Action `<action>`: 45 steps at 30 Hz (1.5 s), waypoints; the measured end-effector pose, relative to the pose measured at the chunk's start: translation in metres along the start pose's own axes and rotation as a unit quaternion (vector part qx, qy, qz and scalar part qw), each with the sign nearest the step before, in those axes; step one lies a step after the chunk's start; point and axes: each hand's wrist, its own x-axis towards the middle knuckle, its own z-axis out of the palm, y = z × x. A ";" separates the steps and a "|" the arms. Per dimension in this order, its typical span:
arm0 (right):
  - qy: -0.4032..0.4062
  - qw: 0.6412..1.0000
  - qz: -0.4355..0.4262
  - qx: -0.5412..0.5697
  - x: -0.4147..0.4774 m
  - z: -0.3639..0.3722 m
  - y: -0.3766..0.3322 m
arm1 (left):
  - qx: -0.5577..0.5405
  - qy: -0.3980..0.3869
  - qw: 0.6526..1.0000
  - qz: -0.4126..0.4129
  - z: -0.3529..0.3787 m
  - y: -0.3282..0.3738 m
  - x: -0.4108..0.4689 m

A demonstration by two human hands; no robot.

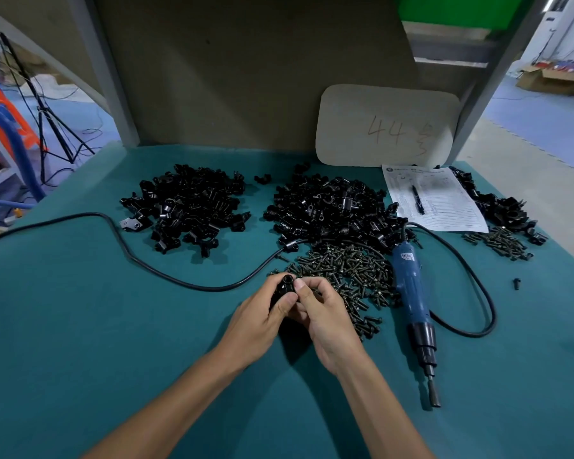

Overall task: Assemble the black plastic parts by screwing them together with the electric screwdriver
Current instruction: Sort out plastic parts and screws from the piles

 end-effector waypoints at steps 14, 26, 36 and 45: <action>-0.010 1.000 -0.013 -0.006 0.000 -0.001 -0.003 | 0.007 0.001 1.000 0.011 -0.001 -0.001 0.002; -0.016 1.000 -0.014 -0.008 0.000 -0.002 -0.002 | 0.015 -0.005 1.000 0.005 -0.001 0.000 0.001; 0.125 0.866 -0.139 -0.463 0.013 -0.038 -0.039 | 0.036 -0.012 0.999 -0.025 0.000 0.001 -0.001; 0.083 0.578 -0.122 -0.803 0.045 -0.072 -0.059 | 0.040 -0.020 0.998 -0.049 0.001 0.008 -0.003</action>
